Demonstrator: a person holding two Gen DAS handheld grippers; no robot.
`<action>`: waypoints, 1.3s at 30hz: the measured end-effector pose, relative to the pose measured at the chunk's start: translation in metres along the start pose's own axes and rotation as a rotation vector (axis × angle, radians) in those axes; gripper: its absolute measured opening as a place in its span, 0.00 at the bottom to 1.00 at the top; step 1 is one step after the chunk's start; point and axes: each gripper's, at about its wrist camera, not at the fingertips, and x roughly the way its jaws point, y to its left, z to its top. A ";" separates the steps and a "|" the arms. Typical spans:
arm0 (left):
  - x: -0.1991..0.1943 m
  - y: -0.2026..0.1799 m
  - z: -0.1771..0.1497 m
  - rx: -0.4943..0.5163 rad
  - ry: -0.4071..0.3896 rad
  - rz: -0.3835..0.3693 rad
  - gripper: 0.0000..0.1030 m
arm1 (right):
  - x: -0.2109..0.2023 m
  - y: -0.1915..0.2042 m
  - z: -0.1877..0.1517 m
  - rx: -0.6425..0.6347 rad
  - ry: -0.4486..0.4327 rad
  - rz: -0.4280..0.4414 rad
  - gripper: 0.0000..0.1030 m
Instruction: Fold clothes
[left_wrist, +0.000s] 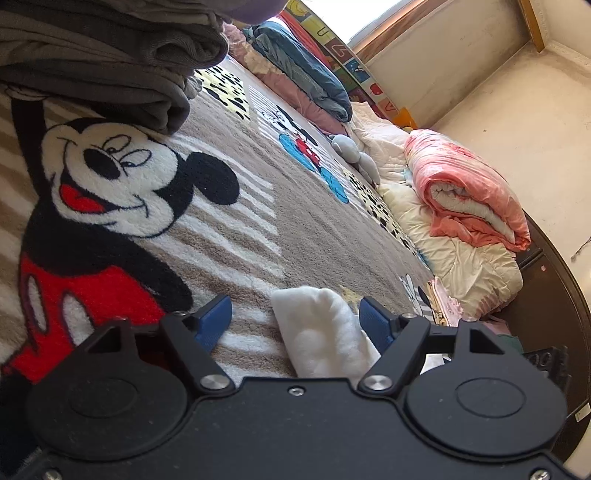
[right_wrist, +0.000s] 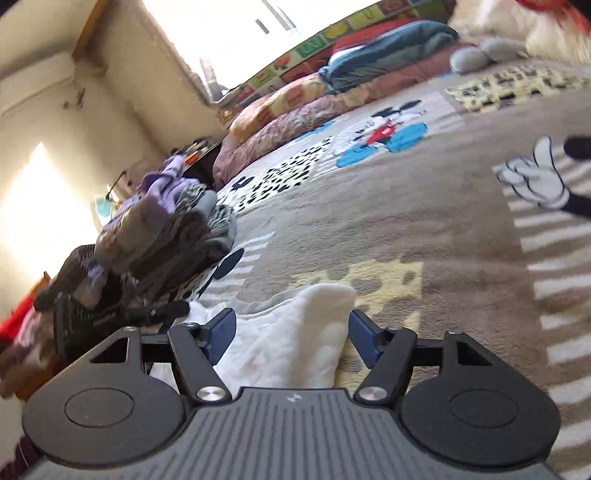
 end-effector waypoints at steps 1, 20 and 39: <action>0.001 -0.001 0.000 0.007 0.004 -0.005 0.73 | 0.007 -0.010 0.001 0.042 0.004 0.013 0.70; 0.005 -0.019 -0.008 0.129 -0.006 -0.063 0.24 | 0.042 -0.028 0.006 0.063 0.051 0.167 0.26; -0.098 -0.098 -0.061 0.595 -0.281 -0.184 0.23 | -0.081 0.063 -0.023 -0.363 -0.252 0.263 0.25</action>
